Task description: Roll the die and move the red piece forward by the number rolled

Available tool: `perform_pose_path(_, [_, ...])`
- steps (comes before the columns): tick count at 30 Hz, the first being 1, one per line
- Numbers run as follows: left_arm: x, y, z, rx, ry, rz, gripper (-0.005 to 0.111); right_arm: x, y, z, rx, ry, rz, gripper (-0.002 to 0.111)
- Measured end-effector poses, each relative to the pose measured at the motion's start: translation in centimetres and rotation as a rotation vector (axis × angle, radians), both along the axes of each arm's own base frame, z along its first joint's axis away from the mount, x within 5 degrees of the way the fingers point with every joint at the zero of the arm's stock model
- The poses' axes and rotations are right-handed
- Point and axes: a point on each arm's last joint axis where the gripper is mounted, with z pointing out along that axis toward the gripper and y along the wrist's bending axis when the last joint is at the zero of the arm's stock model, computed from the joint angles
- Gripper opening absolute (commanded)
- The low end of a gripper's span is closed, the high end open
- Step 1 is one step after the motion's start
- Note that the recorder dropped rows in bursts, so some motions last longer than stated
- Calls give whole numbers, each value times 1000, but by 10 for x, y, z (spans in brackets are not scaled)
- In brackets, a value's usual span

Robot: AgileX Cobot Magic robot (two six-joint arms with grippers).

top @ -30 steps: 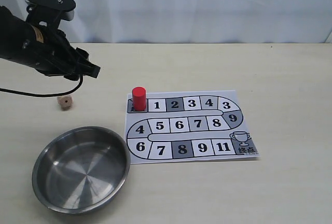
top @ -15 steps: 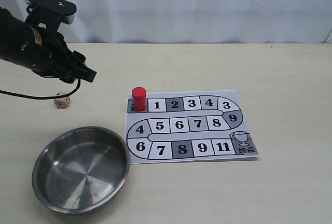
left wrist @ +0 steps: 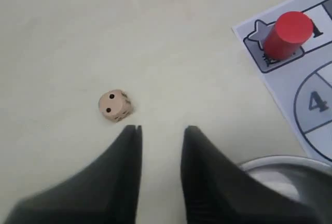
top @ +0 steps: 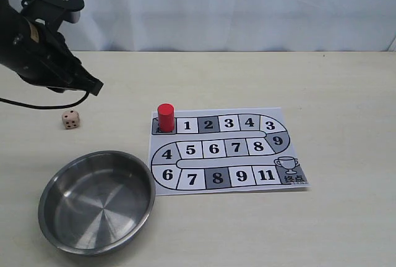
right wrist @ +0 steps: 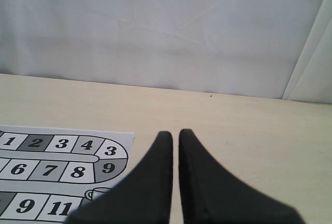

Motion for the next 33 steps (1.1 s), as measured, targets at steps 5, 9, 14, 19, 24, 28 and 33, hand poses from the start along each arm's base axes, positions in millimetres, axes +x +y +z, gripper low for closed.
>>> perform_pose_path(5, [3,12,8,24,31,47,0,0,0,0,0,0,0,4])
perform_pose_path(9, [6,31,7,37,65,109,0,0,0,0,0,0,0,4])
perform_pose_path(14, [8,58,5,14,116,153,0,0,0,0,0,0,0,4])
perform_pose_path(19, [10,85,1,-75,178,189,0,0,0,0,0,0,0,4])
perform_pose_path(24, [13,97,-13,-64,229,175,0,0,0,0,0,0,0,4])
perform_pose_path(28, [17,96,-32,-47,270,133,0,0,0,0,0,0,0,4])
perform_pose_path(33, [26,96,-54,-40,302,123,0,0,0,0,0,0,0,4])
